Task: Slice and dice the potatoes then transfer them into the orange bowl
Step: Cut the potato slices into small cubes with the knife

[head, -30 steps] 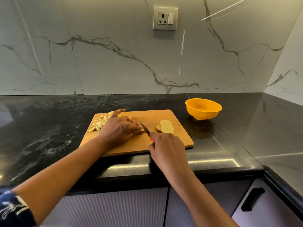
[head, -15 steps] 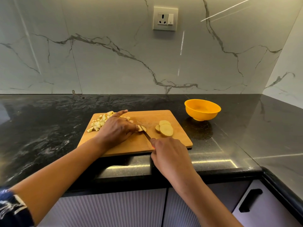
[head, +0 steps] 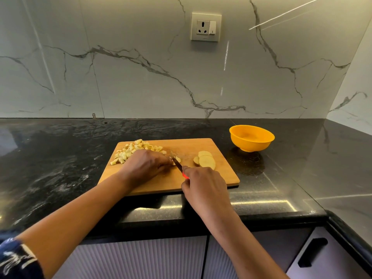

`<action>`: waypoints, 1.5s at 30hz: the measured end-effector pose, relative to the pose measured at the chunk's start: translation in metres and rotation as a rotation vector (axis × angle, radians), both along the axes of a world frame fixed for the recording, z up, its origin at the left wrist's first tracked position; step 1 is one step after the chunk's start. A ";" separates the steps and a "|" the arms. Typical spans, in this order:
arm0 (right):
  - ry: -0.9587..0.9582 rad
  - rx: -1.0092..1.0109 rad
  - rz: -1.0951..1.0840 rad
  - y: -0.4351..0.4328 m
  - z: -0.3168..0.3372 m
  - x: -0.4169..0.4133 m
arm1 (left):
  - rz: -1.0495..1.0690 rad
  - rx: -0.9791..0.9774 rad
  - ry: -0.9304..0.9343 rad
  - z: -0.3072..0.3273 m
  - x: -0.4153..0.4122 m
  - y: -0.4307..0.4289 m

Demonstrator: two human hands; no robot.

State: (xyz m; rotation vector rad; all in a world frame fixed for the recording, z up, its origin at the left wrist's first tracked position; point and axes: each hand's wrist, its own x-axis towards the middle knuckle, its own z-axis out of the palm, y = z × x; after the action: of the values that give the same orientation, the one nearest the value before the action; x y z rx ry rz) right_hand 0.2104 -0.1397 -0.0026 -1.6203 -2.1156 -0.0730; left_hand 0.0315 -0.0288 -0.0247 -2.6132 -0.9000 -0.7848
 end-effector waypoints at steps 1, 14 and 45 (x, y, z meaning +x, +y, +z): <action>-0.006 -0.002 -0.006 0.001 -0.001 -0.001 | 0.004 -0.004 -0.004 0.000 0.000 0.000; -0.185 -0.088 0.004 0.000 0.005 -0.011 | 0.027 -0.021 -0.021 0.003 0.000 -0.003; 0.187 0.079 -0.219 0.027 0.006 0.045 | 0.264 -0.356 0.271 0.025 0.011 0.027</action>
State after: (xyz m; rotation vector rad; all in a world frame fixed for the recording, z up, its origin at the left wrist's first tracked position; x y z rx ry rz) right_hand 0.2554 -0.1124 0.0033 -1.7345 -1.7698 -0.0722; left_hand 0.0430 -0.0018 -0.0002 -2.7154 -1.3639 -0.2093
